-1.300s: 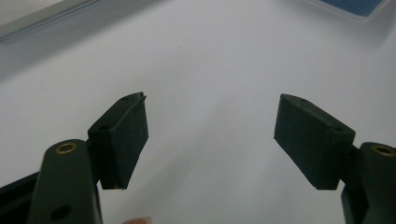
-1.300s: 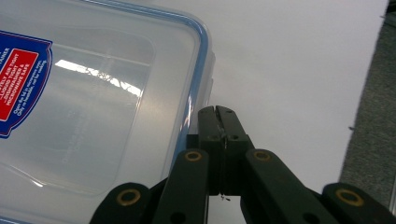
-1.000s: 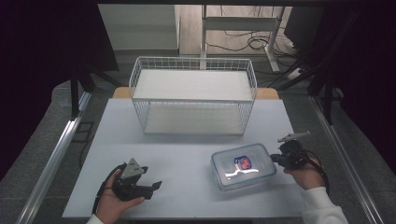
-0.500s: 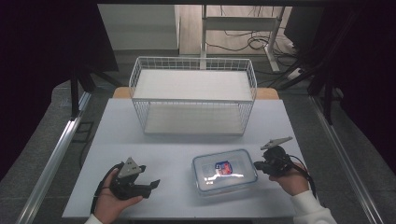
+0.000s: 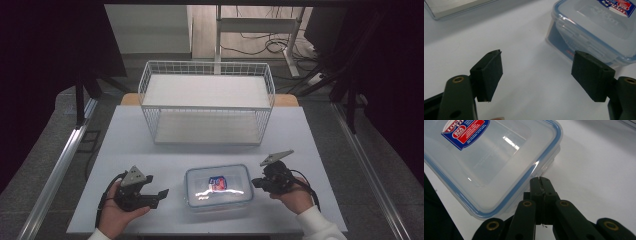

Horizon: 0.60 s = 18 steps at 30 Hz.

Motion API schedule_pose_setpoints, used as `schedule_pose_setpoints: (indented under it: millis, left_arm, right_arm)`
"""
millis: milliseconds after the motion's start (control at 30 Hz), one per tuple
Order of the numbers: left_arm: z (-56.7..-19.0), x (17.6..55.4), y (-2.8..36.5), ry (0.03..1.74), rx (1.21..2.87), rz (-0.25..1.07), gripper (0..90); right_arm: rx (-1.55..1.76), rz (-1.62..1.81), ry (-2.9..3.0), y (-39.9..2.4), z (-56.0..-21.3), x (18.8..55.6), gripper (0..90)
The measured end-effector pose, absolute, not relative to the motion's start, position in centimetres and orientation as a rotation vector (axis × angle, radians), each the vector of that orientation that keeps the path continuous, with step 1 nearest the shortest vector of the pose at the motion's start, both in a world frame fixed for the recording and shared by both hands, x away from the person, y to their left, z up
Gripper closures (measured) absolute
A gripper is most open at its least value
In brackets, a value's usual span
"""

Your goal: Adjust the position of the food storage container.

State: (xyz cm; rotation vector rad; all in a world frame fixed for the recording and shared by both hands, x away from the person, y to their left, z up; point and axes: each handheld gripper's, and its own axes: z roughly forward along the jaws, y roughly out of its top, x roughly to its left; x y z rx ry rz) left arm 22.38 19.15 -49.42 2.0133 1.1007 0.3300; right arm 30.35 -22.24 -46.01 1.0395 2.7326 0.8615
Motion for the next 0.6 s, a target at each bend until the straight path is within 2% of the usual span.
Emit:
schedule_pose_setpoints:
  millis: [300, 600]
  left_arm:
    - [-49.4, 22.4, 19.3, 1.116, 1.994, 0.335, 24.6]
    - [-49.3, 22.4, 19.5, 1.127, 1.975, 0.341, 24.5]
  right_arm:
    - [0.956, 0.891, 2.75, -20.0, -46.3, 30.0, 89.0]
    - [0.94, 0.928, 2.76, -20.2, -46.4, 30.0, 89.0]
